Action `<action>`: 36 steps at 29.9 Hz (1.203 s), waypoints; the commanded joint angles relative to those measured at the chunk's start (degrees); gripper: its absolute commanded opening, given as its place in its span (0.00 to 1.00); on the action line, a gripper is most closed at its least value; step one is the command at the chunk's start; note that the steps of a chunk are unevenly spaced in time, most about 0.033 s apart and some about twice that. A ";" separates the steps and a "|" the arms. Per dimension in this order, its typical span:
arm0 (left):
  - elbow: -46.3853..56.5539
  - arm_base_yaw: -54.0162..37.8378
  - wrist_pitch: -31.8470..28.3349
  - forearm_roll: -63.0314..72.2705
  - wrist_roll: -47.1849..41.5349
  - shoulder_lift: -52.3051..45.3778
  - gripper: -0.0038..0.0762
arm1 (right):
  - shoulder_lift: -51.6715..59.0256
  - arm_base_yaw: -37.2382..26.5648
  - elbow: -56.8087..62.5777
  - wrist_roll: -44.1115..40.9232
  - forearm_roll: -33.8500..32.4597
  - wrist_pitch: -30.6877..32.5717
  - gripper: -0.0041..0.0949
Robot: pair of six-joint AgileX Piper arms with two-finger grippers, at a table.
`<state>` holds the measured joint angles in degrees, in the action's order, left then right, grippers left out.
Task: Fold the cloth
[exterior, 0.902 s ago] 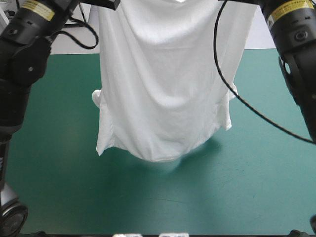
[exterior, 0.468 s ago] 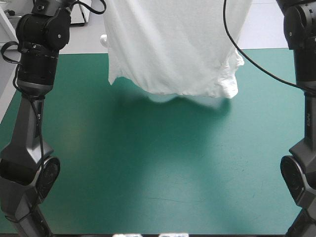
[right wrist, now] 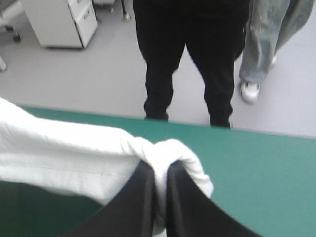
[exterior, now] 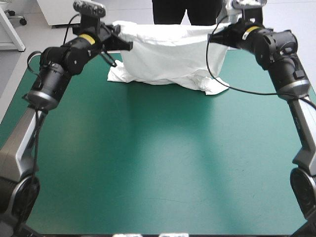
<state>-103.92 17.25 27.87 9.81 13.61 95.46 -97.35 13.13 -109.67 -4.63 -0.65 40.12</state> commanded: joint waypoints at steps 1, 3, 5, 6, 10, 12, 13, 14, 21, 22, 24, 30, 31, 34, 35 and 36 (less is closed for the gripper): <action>14.62 -0.03 -4.62 0.98 1.40 -11.07 0.04 | 9.06 -0.14 10.75 1.80 2.47 -3.99 0.02; 23.01 -0.03 -4.45 0.98 1.40 -14.83 0.04 | 11.69 -0.14 17.94 2.57 4.29 -3.13 0.02; 30.63 -0.03 -2.98 0.98 1.40 -18.52 0.04 | 14.91 -0.14 24.84 4.03 6.02 -2.04 0.02; 33.89 -0.03 -1.94 0.98 1.40 -20.19 0.04 | 16.39 -0.14 29.03 4.63 7.25 -1.08 0.02; 42.63 -0.03 2.72 0.98 1.40 -25.32 0.04 | 21.81 -0.14 39.77 6.48 10.48 3.33 0.02; 45.61 -0.03 5.28 0.98 1.17 -27.60 0.04 | 24.09 -0.14 43.94 7.44 12.40 5.15 0.02; 46.59 -0.03 6.31 0.98 1.05 -28.51 0.04 | 25.14 -0.14 45.40 7.57 13.02 5.75 0.02; 47.78 -0.03 7.24 0.98 0.87 -29.64 0.04 | 26.42 -0.14 47.06 7.72 13.61 6.39 0.02; 55.12 2.95 16.80 1.35 -1.12 -35.97 0.04 | 33.54 -0.14 54.45 7.72 15.79 12.54 0.02; 55.62 3.52 18.63 1.18 -1.66 -36.25 0.04 | 34.13 -0.14 55.35 7.72 16.37 12.97 0.02; 56.74 4.72 22.00 1.08 -2.89 -36.48 0.04 | 35.20 -0.14 57.00 7.72 17.70 14.97 0.02; 61.36 6.93 26.66 1.20 -6.85 -39.12 0.04 | 37.48 -0.10 63.01 7.72 18.65 20.18 0.02; 62.42 7.19 26.94 1.20 -7.51 -39.89 0.04 | 38.02 -0.10 64.31 7.72 18.65 20.83 0.02; 65.49 7.36 27.98 1.18 -9.44 -42.33 0.04 | 39.65 -0.10 68.09 7.72 18.65 23.03 0.03; 66.40 7.36 28.37 1.18 -9.58 -43.22 0.04 | 40.28 -0.10 69.28 7.61 18.65 23.25 0.03; 67.21 7.36 28.68 1.30 -9.88 -44.08 0.04 | 41.02 -0.10 69.96 7.46 18.65 23.71 0.03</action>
<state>-37.35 24.30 56.20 10.28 5.27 54.21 -58.82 13.13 -40.77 2.34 17.48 62.80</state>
